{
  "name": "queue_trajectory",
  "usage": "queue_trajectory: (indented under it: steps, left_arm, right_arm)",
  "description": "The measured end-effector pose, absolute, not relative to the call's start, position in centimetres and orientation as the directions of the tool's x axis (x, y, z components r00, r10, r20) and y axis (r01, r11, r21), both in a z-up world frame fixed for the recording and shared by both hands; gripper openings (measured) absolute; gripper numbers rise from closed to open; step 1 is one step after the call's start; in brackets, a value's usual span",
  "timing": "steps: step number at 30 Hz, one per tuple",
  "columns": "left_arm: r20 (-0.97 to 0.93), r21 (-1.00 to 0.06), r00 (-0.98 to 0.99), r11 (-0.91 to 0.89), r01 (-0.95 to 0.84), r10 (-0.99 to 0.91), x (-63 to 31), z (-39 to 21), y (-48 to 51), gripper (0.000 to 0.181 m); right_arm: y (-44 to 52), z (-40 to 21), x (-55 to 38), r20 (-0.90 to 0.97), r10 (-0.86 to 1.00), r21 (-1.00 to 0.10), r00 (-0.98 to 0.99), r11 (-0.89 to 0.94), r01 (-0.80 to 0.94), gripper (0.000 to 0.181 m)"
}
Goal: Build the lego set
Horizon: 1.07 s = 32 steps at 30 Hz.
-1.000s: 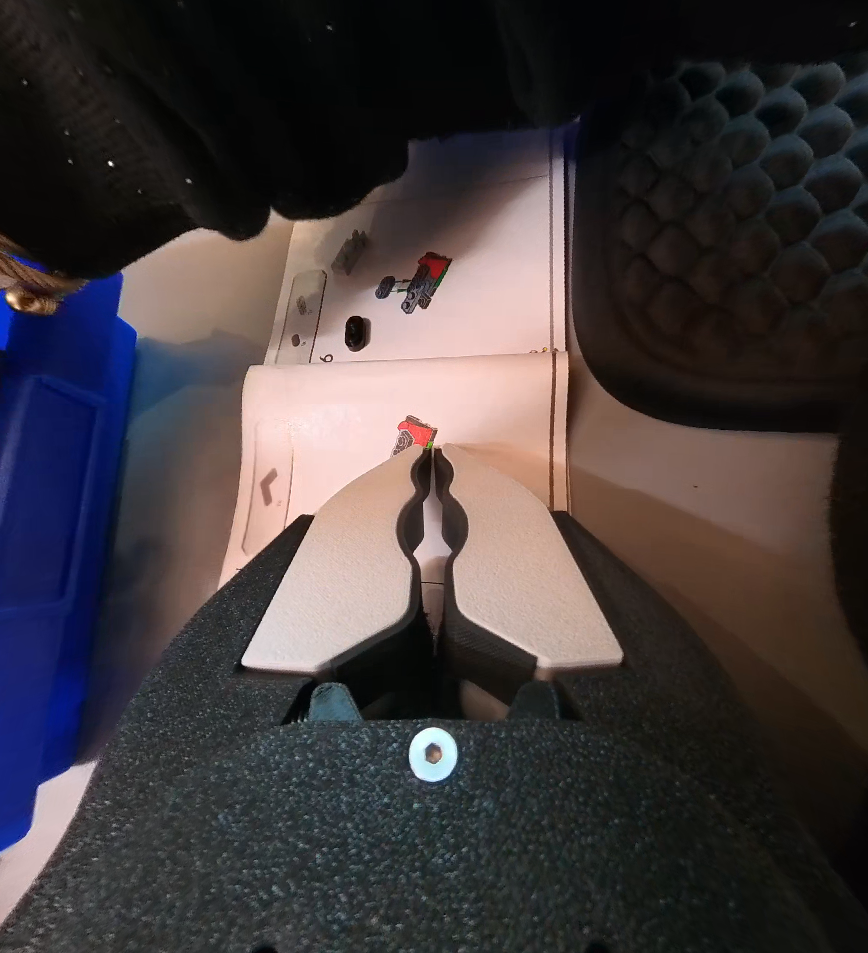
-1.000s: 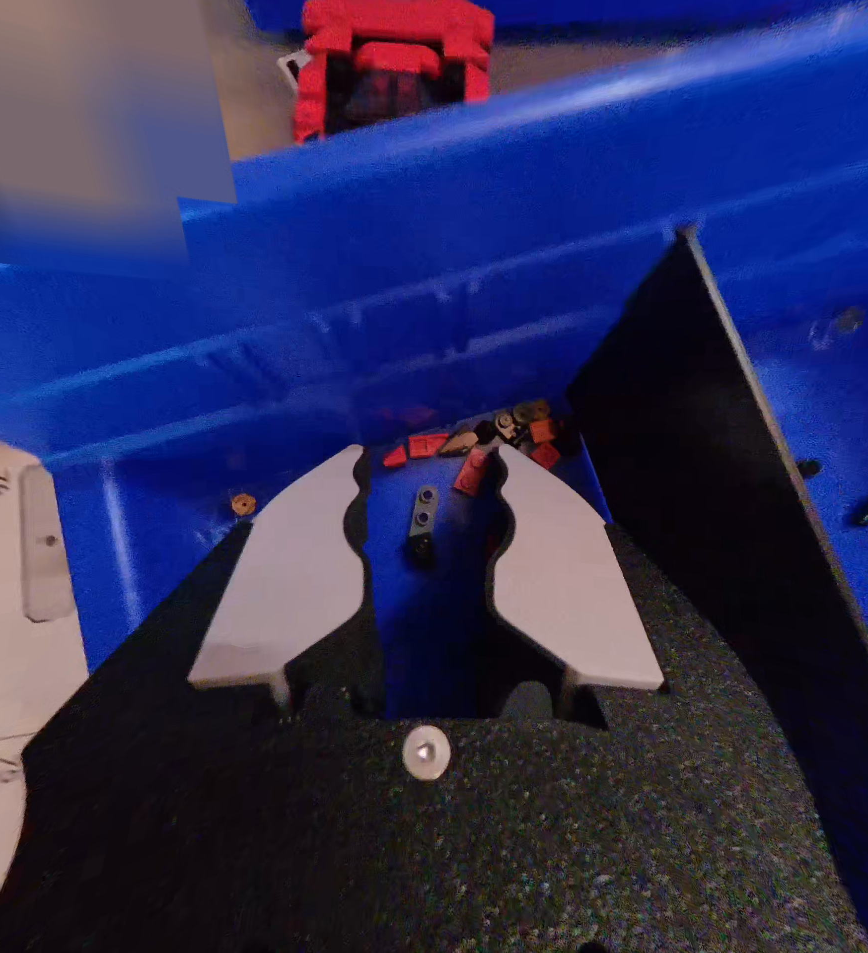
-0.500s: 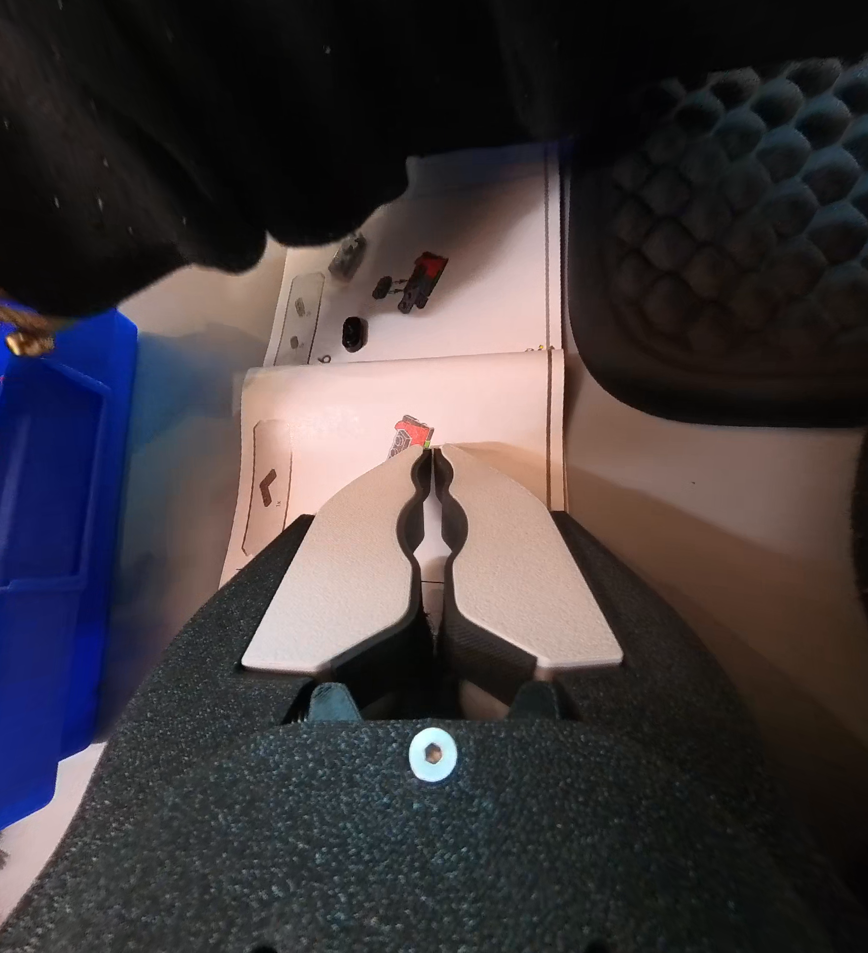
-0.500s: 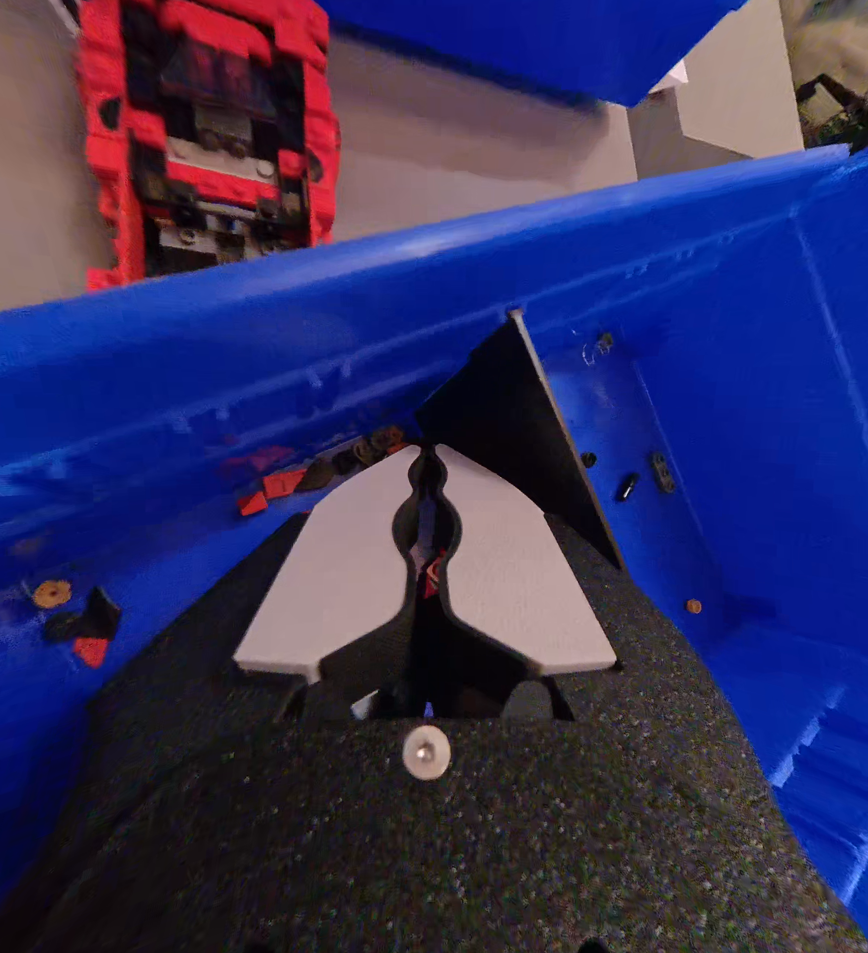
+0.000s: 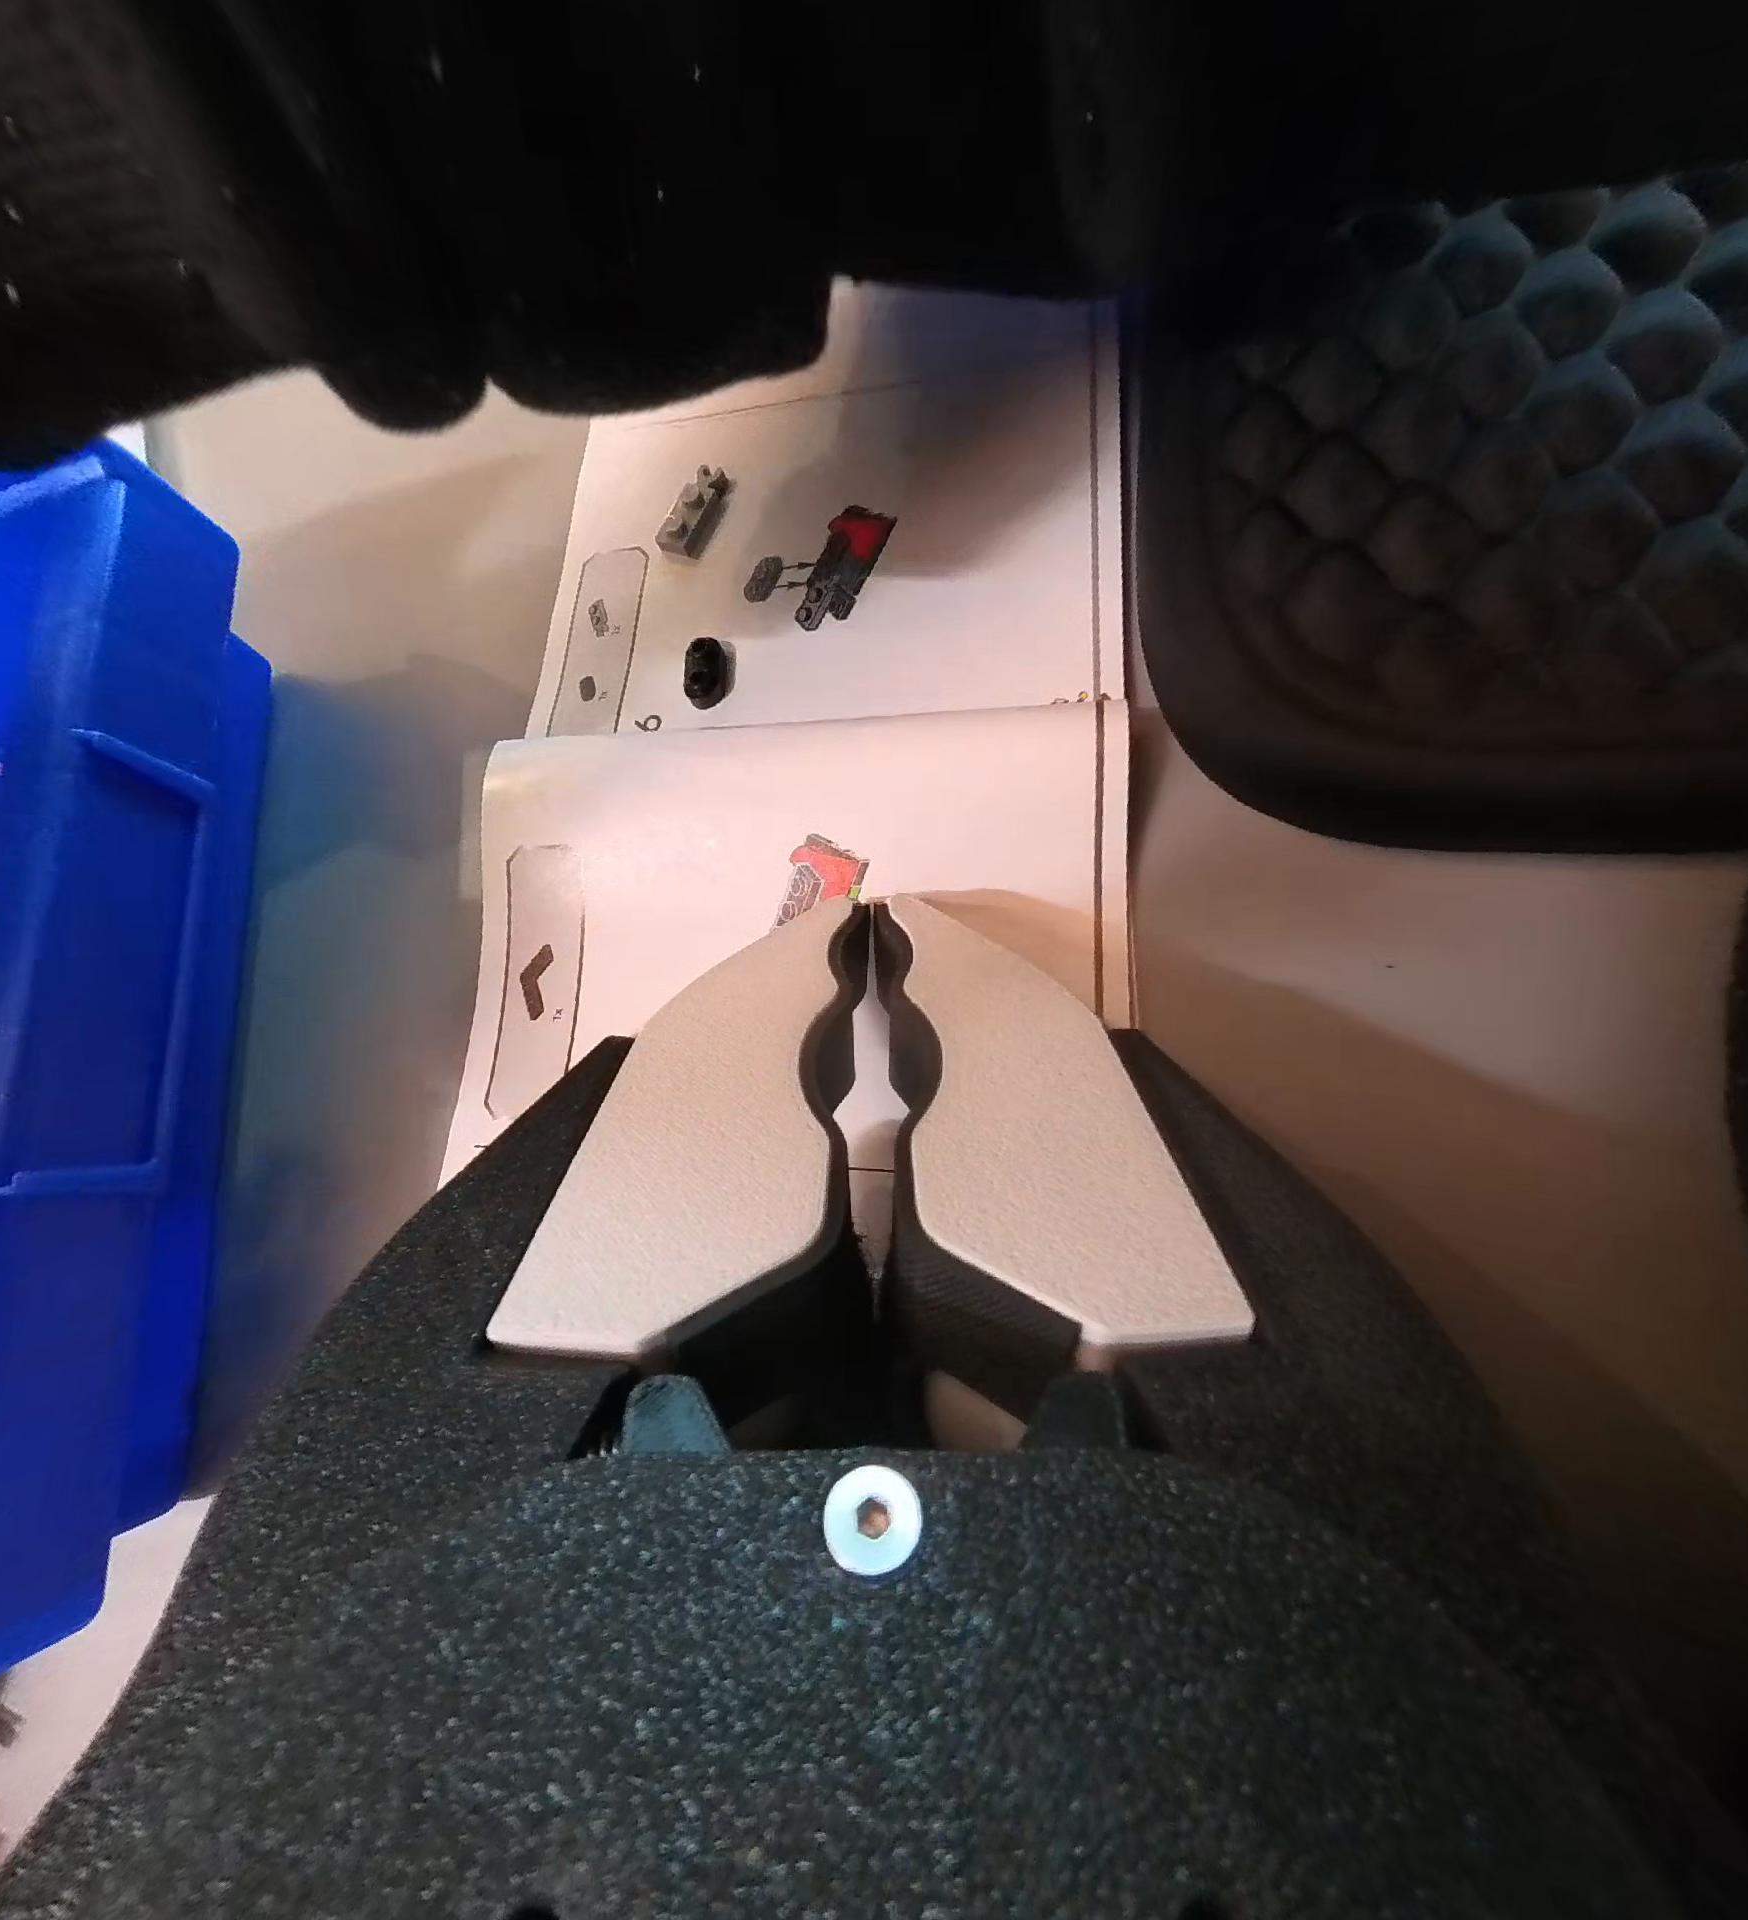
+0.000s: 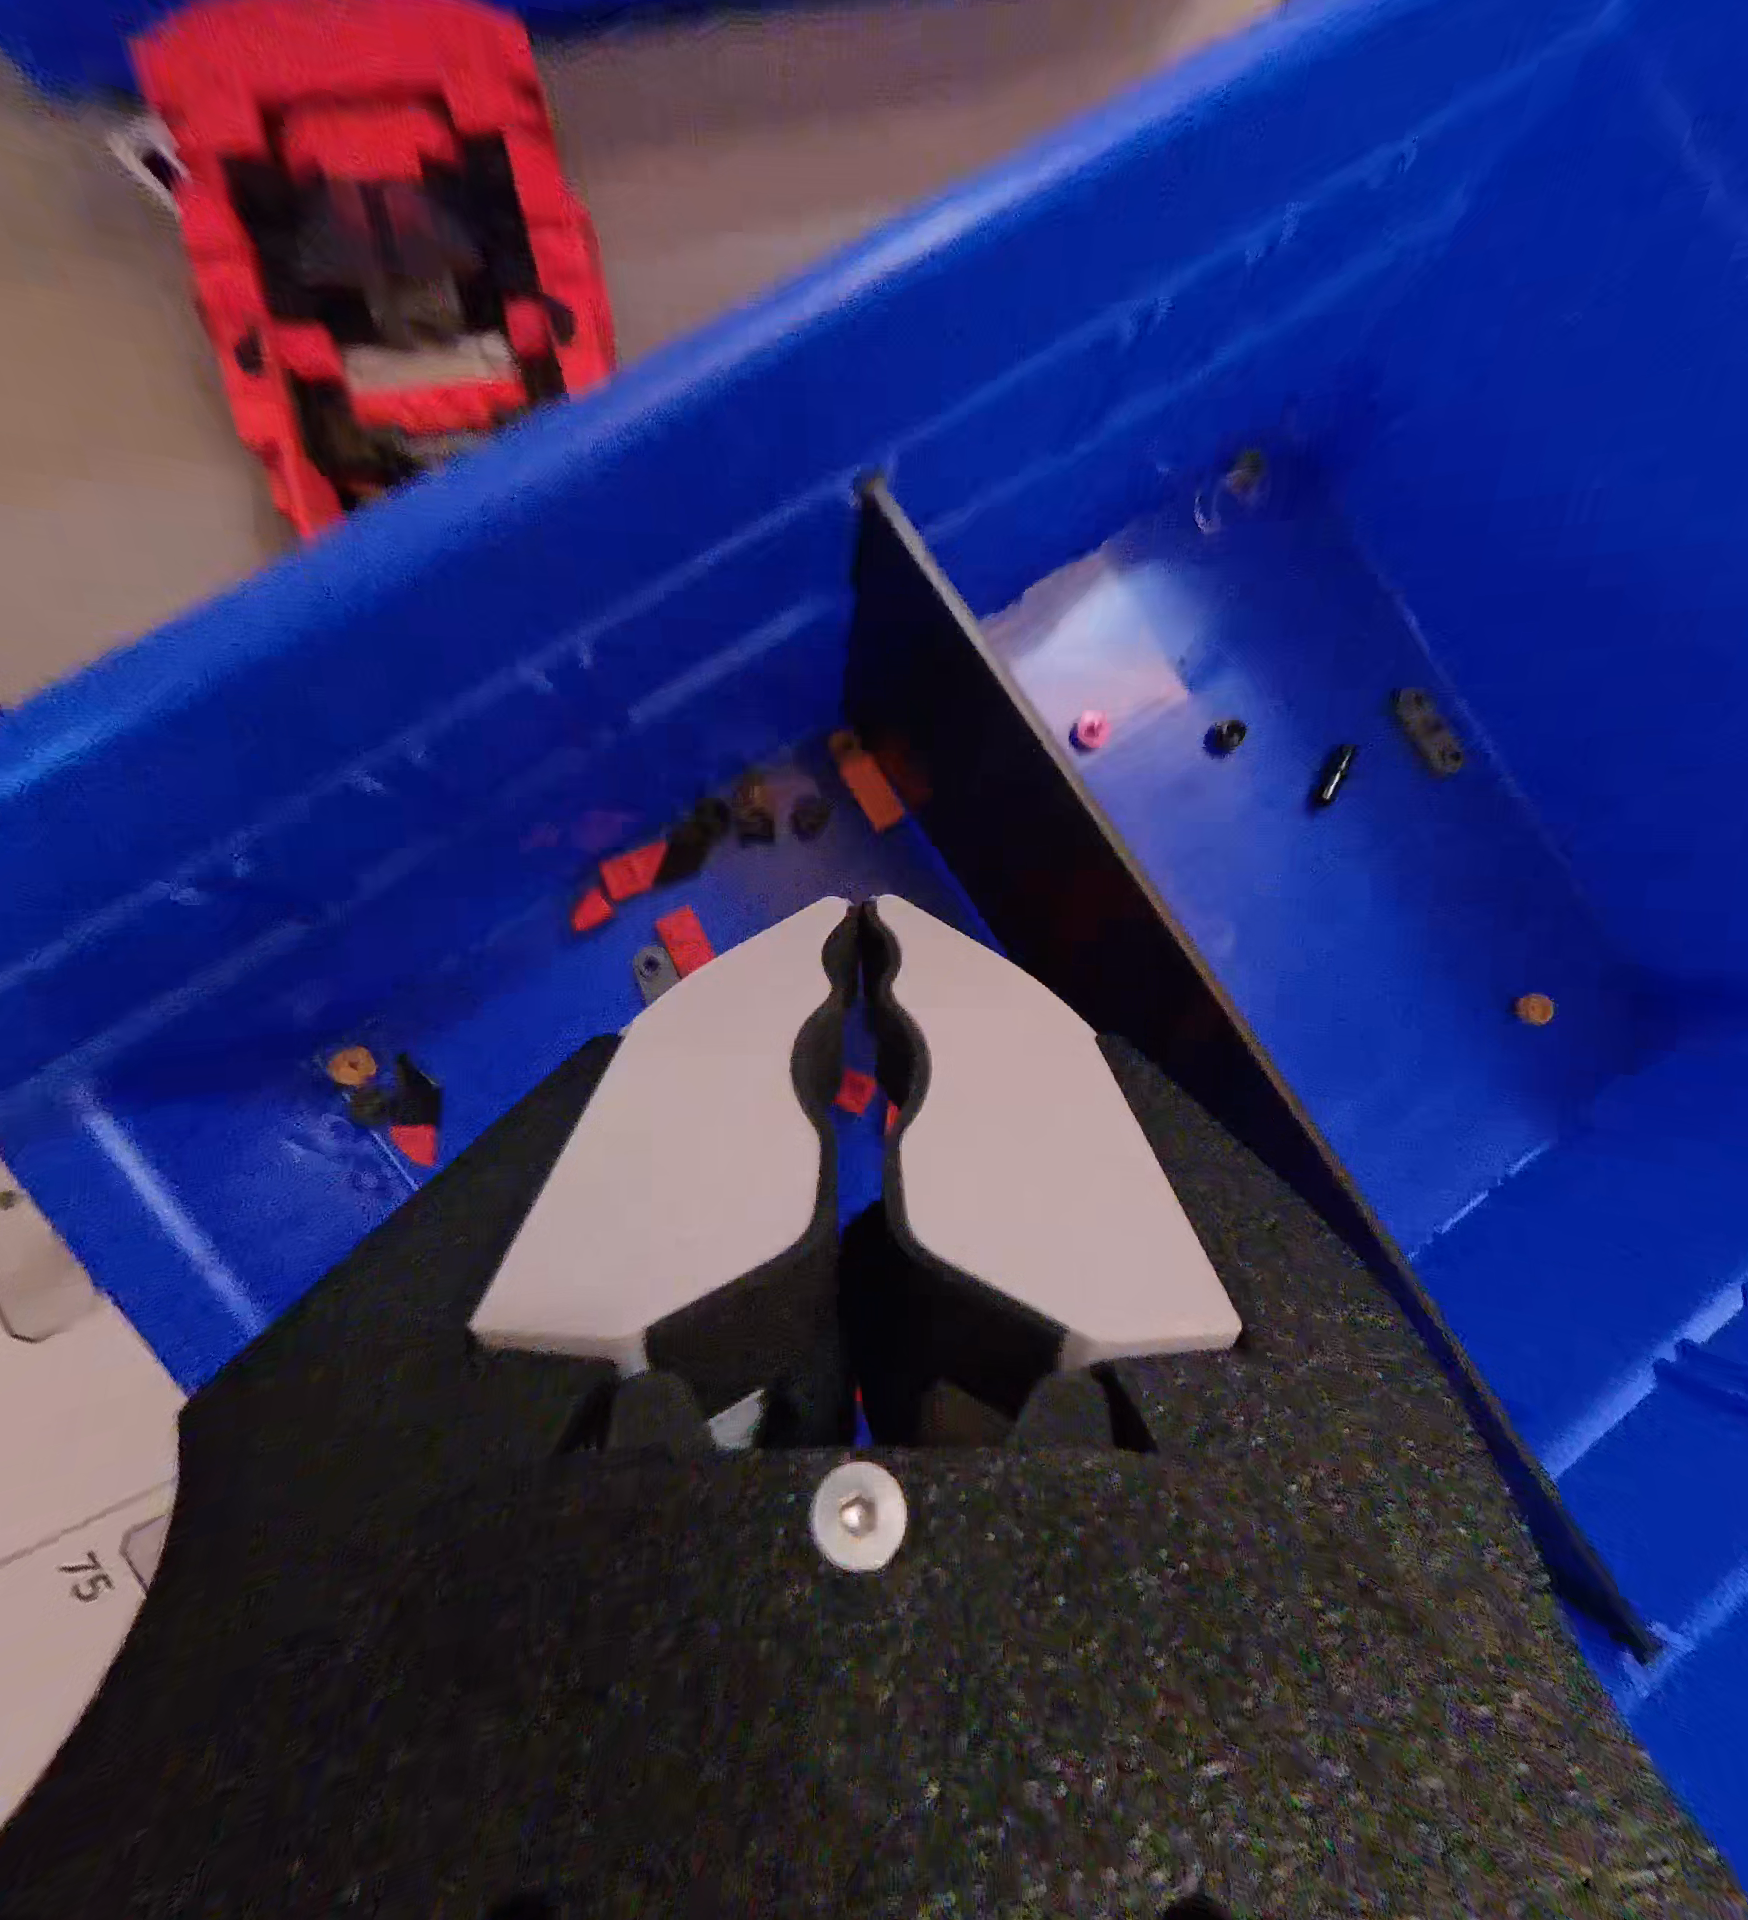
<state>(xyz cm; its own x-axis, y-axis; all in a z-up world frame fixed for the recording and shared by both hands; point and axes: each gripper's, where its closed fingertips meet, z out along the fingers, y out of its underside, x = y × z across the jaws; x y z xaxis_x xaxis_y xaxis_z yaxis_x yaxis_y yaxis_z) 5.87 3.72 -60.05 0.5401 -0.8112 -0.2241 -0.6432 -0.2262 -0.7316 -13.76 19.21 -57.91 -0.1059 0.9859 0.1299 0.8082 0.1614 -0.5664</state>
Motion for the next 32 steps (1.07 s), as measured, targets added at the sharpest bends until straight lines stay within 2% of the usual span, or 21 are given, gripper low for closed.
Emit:
queue_trajectory:
  steps: [3,5,6,7,9,11,14,18,23,25,28,32]
  left_arm:
    - [-0.224,-0.731,0.54,-0.226,-0.643,-0.812,5.9,-60.0,3.7,0.0]
    - [-0.22,-0.732,0.54,-0.228,-0.642,-0.812,5.9,-60.0,3.7,0.0]
    - [-0.22,-0.732,0.54,-0.228,-0.642,-0.812,5.9,-60.0,3.7,0.0]
    - [-0.22,-0.732,0.54,-0.228,-0.642,-0.812,6.0,-60.0,3.7,0.0]
    - [-0.221,-0.732,0.54,-0.228,-0.642,-0.812,6.0,-60.0,3.6,0.0]
    - [-0.225,-0.732,0.541,-0.226,-0.643,-0.811,6.0,-60.0,3.6,0.0]
    - [-0.224,-0.732,0.541,-0.227,-0.643,-0.811,6.1,-59.9,3.6,0.0]
    - [-0.223,-0.732,0.54,-0.227,-0.643,-0.812,6.1,-59.9,3.6,0.0]
    - [-0.219,-0.732,0.54,-0.229,-0.642,-0.813,6.2,-59.8,3.6,0.0]
    - [-0.218,-0.731,0.54,-0.23,-0.642,-0.813,6.2,-59.8,3.6,0.0]
    - [-0.221,-0.731,0.542,-0.229,-0.642,-0.811,6.2,-59.8,3.6,0.001]
    - [-0.23,-0.736,0.552,-0.228,-0.637,-0.802,6.1,-59.7,3.7,0.005]
  right_arm:
    - [20.6,-59.3,-12.2,0.188,0.975,-0.458,-0.12,0.195,0.867,0.0]
    - [20.6,-59.4,-10.3,0.141,0.977,-0.379,-0.159,0.201,0.903,0.0]
    - [20.2,-59.1,-9.9,0.101,0.98,-0.379,-0.172,0.198,0.904,0.003]
    - [19.6,-58.9,-9.8,0.06,0.979,-0.388,-0.193,0.202,0.9,0.024]
    - [19.5,-58.7,-9.9,0.071,0.975,-0.403,-0.209,0.22,0.888,0.029]
    - [19.9,-58.8,-10.2,0.111,0.972,-0.403,-0.208,0.235,0.885,0.023]
    - [19.6,-59.0,-11.6,0.115,0.975,-0.464,-0.192,0.223,0.857,0.002]
    - [20.0,-60.2,-11.9,0.108,0.979,-0.432,-0.173,0.203,0.879,0.013]
    - [20.2,-60.7,-12.0,0.123,0.976,-0.431,-0.18,0.216,0.876,0.009]
    - [20.1,-59.5,-12.0,0.156,0.971,-0.468,-0.182,0.235,0.852,0.009]
    - [19.5,-55.1,-11.3,0.19,0.971,-0.597,-0.148,0.234,0.767,0.008]
    - [17.6,-47.2,-7.7,0.044,0.998,-0.81,-0.048,0.064,0.583,0.008]
